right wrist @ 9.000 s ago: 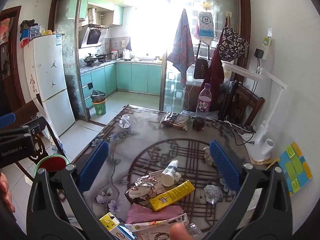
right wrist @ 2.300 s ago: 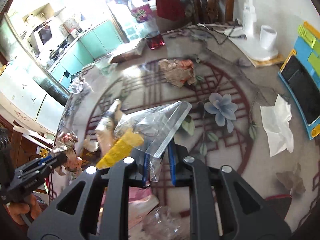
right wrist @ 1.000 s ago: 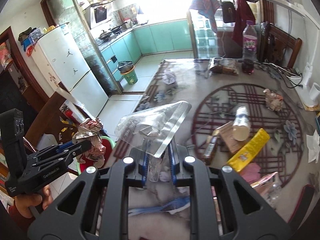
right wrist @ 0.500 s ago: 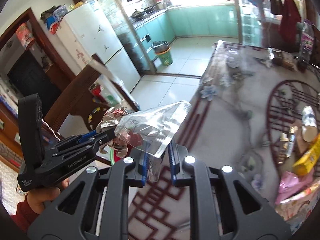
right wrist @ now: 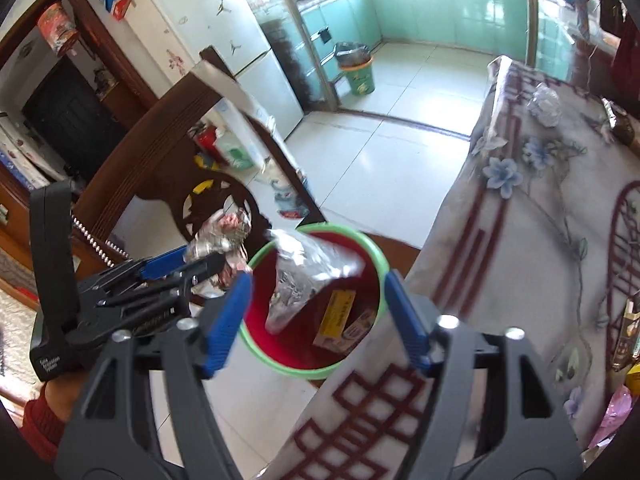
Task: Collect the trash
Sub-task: 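Move both grippers over the red bucket and release the wrapper and bag, then grasp the brown snack box with the left gripper while the right grasps the yellow chip box, then carry both boxes over the red bucket and open both grippers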
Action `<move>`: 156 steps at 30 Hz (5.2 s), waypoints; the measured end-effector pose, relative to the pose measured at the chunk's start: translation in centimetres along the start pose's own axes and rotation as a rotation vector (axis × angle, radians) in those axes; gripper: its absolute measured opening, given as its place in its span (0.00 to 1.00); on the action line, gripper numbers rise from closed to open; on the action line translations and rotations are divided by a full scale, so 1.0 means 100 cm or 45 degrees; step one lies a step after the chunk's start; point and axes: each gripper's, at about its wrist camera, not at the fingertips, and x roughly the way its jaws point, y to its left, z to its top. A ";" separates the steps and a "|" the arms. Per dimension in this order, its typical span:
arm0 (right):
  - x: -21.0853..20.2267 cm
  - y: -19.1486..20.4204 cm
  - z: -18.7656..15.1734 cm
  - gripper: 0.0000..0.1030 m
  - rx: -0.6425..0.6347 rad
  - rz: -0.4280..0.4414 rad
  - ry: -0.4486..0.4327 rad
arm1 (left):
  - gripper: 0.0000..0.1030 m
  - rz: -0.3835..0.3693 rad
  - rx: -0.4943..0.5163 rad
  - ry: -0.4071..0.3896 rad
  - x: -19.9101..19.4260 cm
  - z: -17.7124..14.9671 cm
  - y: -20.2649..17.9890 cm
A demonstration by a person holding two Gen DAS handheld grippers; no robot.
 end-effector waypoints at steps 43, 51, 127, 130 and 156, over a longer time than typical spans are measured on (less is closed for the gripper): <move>-0.158 -0.402 -0.138 0.37 0.844 -0.394 -0.074 | 0.59 -0.441 0.576 0.170 0.020 -0.067 -0.406; -0.216 -0.397 -0.132 0.37 0.758 -0.418 -0.231 | 0.43 -0.392 0.597 0.361 0.096 -0.074 -0.452; -0.096 -0.050 -0.009 0.37 0.060 -0.087 -0.177 | 0.15 -0.090 0.064 -0.098 -0.056 -0.011 -0.068; -0.081 -0.036 -0.003 0.37 0.043 -0.061 -0.151 | 0.15 -0.060 0.046 -0.078 -0.049 -0.010 -0.046; 0.005 0.009 0.018 0.37 0.013 -0.069 -0.008 | 0.15 -0.033 0.035 0.006 0.002 0.019 0.006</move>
